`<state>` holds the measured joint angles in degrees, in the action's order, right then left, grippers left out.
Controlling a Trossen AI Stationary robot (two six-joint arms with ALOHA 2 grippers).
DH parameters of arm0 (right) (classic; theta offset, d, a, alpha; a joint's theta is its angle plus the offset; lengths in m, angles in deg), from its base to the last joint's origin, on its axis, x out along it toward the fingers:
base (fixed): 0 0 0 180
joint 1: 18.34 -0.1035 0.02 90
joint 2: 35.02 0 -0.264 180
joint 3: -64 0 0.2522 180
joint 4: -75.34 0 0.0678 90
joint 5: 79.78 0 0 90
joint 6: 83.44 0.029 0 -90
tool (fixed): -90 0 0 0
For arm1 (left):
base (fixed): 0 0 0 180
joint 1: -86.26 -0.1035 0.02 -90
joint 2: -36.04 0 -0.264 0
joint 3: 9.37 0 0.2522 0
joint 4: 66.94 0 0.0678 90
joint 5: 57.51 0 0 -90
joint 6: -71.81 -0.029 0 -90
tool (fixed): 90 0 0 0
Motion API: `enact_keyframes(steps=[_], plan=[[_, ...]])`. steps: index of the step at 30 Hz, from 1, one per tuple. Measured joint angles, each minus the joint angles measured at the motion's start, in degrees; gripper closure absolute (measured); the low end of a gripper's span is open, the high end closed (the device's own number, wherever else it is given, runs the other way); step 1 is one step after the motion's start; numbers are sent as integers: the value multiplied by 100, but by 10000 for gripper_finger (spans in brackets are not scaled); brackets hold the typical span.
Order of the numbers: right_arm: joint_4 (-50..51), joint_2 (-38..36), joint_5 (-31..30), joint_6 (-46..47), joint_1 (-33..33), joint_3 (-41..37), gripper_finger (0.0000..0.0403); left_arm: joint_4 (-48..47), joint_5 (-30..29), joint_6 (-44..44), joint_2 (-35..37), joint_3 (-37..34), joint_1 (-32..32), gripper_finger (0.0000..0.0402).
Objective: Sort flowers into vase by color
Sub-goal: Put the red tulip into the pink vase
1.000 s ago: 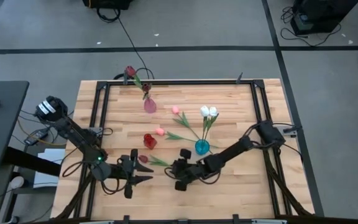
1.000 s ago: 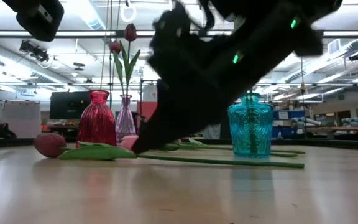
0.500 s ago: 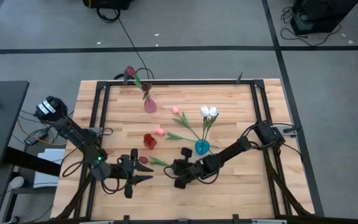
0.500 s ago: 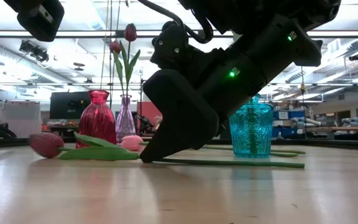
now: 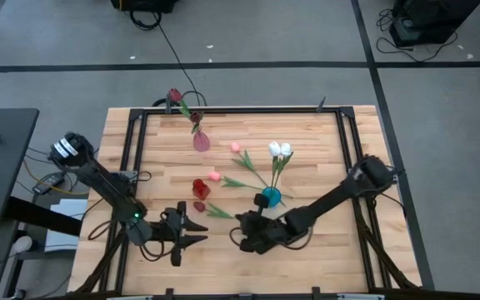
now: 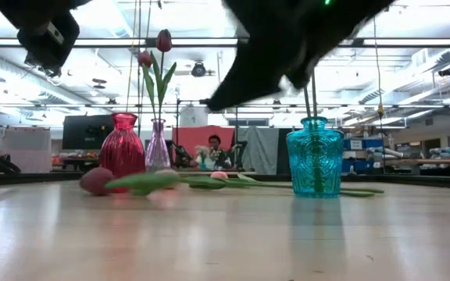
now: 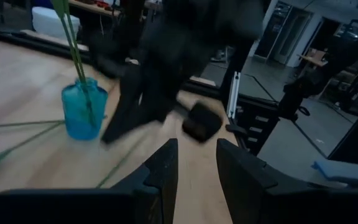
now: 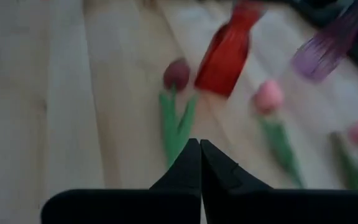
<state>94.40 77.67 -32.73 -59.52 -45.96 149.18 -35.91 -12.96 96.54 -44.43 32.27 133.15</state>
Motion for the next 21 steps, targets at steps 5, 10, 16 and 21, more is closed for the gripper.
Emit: enact_keyframes(steps=[5,10,16,21], plan=[[421,-662,-178,-119,-241,7,401,732,3,78,-698,0,0,286],[352,-590,670,-36,-139,7,377,1210,-7,72,-1088,2,0,286],[-698,322,1410,-77,97,6,320,1290,-160,-86,-1099,9,0,286],[-1090,798,1262,92,349,4,291,1286,-163,-101,-1099,9,0,286]])
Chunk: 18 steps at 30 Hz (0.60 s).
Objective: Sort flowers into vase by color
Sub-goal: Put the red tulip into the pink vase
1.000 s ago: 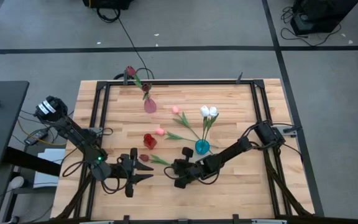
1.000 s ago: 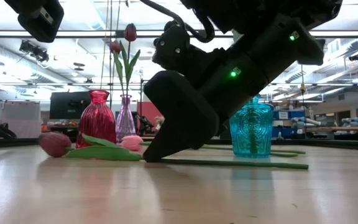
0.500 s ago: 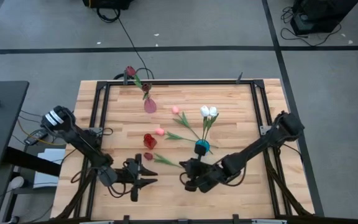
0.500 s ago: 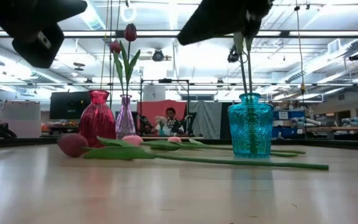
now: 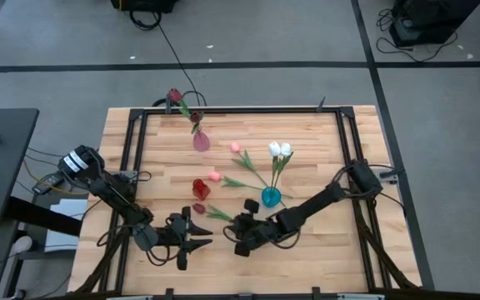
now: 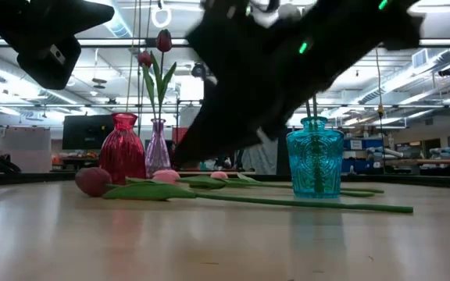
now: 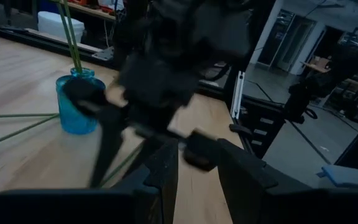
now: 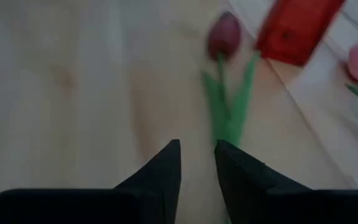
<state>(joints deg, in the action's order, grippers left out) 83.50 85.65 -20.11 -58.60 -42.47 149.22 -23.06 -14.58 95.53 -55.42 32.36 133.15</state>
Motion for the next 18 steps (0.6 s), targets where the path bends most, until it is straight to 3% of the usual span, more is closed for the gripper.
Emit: enact_keyframes(steps=[12,18], plan=[[-153,535,322,159,410,24,293,-22,69,-59,0,0,0,286],[-126,505,253,220,310,24,383,-20,79,-58,0,0,0,286]])
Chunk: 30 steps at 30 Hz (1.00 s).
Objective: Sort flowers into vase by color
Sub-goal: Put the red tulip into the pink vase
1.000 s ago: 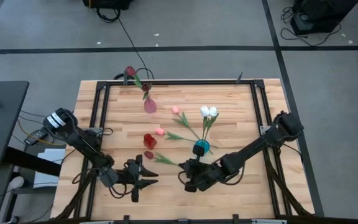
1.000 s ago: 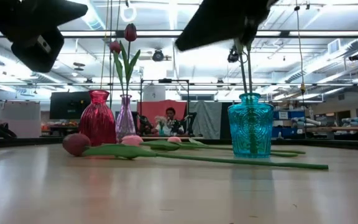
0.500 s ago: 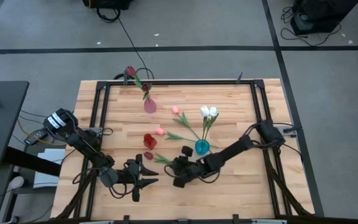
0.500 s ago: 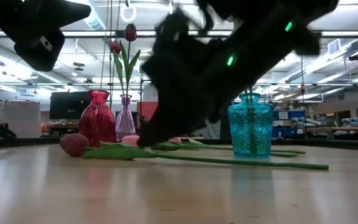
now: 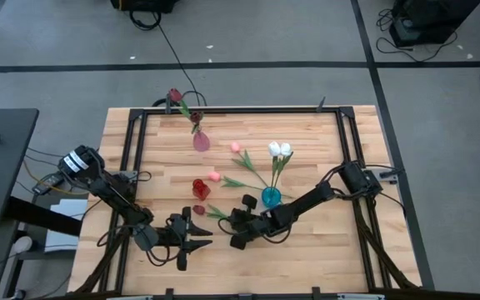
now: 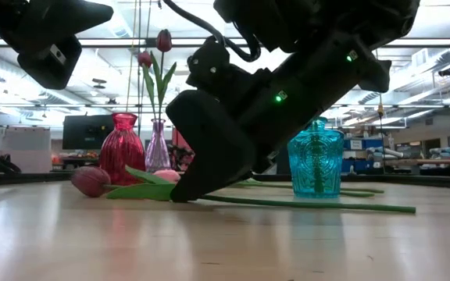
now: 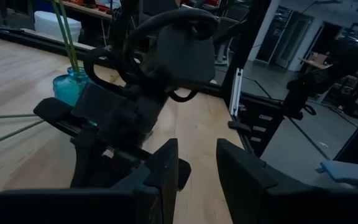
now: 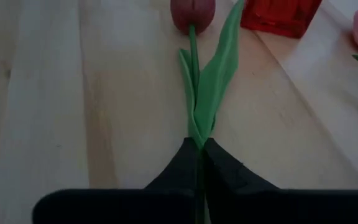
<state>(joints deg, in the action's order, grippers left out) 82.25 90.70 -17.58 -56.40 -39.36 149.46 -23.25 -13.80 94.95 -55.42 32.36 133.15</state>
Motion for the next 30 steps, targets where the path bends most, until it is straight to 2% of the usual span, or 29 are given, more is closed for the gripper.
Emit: enact_keyframes(steps=[6,14,18,20,22,25,30], plan=[[480,-345,-435,-111,-187,-51,388,47,21,3,0,0,15,286],[990,-1721,-1632,-742,-639,-32,389,92,603,274,0,0,20,286],[887,-2292,-2199,-1166,-915,-31,389,76,519,349,-92,90,-62,286],[657,-2443,-2246,-1331,-1003,-44,389,68,329,261,-258,265,-155,286],[10,-2509,-2200,-1600,-1085,-254,389,94,243,70,-528,544,-316,286],[-1673,-2523,-1974,-2151,-1212,-761,389,74,169,-338,-926,1004,-586,286],[-4750,-2454,-883,-2775,-1263,-1823,389,94,283,-929,-1318,1723,-931,286]])
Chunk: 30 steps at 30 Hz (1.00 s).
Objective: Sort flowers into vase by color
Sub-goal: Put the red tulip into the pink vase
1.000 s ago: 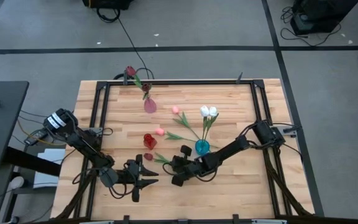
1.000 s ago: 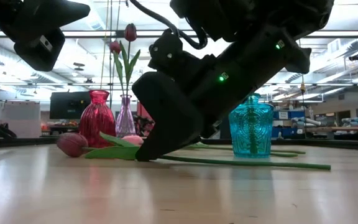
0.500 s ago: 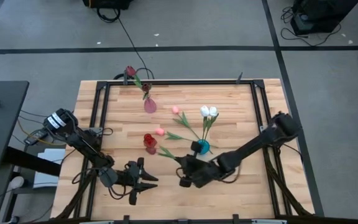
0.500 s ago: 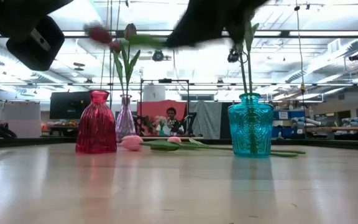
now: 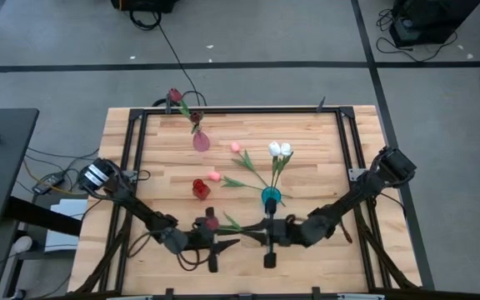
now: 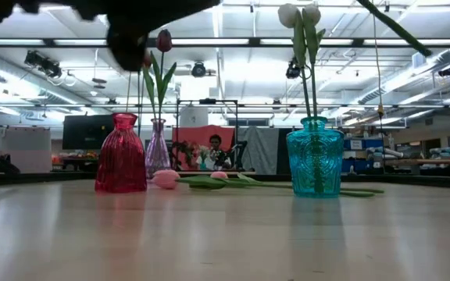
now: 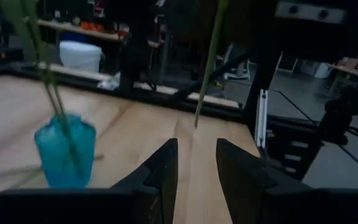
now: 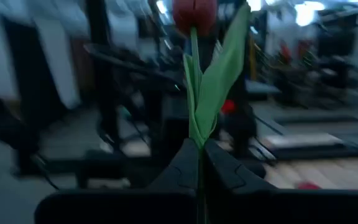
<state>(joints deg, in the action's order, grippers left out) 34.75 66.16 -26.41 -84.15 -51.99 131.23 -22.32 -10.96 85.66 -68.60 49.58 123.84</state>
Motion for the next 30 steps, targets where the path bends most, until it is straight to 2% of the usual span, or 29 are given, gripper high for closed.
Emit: enact_keyframes(steps=[3,5,11,15,22,30], plan=[[-1167,23,500,85,85,-512,389,-14,320,-284,-89,331,-171,286],[-1533,32,658,100,121,-730,389,-87,527,-452,-94,498,-270,286],[-1572,49,784,150,143,-860,389,-390,767,-611,-94,768,-579,286],[-1554,49,788,49,143,-858,389,-397,1142,-596,-94,817,-755,286],[-1503,49,777,40,147,-858,389,-395,1268,-609,-94,817,-827,286],[-1417,49,475,-189,147,-858,390,-417,1502,-611,-94,817,-824,286]])
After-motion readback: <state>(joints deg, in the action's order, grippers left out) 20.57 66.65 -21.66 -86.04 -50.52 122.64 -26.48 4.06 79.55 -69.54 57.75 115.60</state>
